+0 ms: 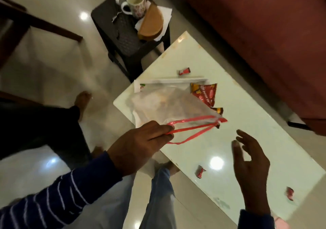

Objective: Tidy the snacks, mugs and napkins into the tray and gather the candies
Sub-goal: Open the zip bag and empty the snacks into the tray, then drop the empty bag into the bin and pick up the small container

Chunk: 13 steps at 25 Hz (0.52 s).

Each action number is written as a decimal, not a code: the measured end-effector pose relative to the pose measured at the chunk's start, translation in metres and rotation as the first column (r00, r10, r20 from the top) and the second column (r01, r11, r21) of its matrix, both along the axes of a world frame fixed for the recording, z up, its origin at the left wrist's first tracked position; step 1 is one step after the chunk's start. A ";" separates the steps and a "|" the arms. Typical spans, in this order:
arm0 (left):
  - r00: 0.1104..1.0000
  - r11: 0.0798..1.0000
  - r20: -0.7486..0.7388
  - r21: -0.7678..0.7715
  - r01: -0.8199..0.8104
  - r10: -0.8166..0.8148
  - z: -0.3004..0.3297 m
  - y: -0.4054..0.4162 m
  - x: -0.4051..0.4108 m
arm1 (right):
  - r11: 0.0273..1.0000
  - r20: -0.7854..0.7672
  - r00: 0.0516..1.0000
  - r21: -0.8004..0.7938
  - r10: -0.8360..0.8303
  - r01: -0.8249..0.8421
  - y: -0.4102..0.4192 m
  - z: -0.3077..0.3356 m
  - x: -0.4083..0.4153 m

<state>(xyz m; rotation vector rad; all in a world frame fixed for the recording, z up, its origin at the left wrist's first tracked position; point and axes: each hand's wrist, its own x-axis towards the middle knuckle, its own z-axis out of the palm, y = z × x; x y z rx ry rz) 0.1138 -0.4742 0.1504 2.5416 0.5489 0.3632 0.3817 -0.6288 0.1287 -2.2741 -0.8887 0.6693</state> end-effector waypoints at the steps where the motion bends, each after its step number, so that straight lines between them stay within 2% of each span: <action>1: 1.000 1.000 0.003 0.000 0.004 -0.004 0.014 0.000 0.003 | 0.994 0.049 0.993 -0.011 0.108 -0.107 0.001 0.023 -0.007; 2: 1.000 1.000 0.006 0.012 0.019 -0.019 0.029 -0.001 0.006 | 0.970 0.154 0.957 -0.038 0.245 -0.242 0.004 0.044 -0.016; 4: 0.996 0.996 0.018 0.043 0.081 -0.082 0.060 -0.005 0.011 | 0.886 0.405 0.791 -0.142 0.459 -0.441 0.016 0.081 -0.037; 5: 0.991 0.990 0.034 0.066 0.128 -0.130 0.074 -0.008 0.013 | 0.854 0.482 0.712 -0.190 0.511 -0.484 0.024 0.097 -0.047; 6: 0.982 0.980 0.056 0.100 0.172 -0.178 0.086 -0.011 0.014 | 0.840 0.518 0.670 -0.220 0.531 -0.496 0.030 0.110 -0.055; 8: 0.960 0.963 0.131 0.145 0.227 -0.246 0.105 -0.019 0.014 | 0.853 0.526 0.684 -0.184 0.505 -0.488 0.035 0.124 -0.067; 10: 0.942 0.970 0.257 0.167 0.178 -0.217 0.124 -0.028 0.012 | 0.879 0.543 0.737 -0.007 0.403 -0.476 0.029 0.143 -0.068; 12: 0.933 0.995 0.358 0.083 -0.053 0.019 0.140 -0.033 0.007 | 0.907 0.532 0.794 0.107 0.294 -0.407 0.014 0.163 -0.063; 13: 0.906 0.979 0.371 -0.079 -0.186 0.202 0.147 -0.035 0.006 | 0.927 0.515 0.824 0.135 0.237 -0.351 0.004 0.175 -0.058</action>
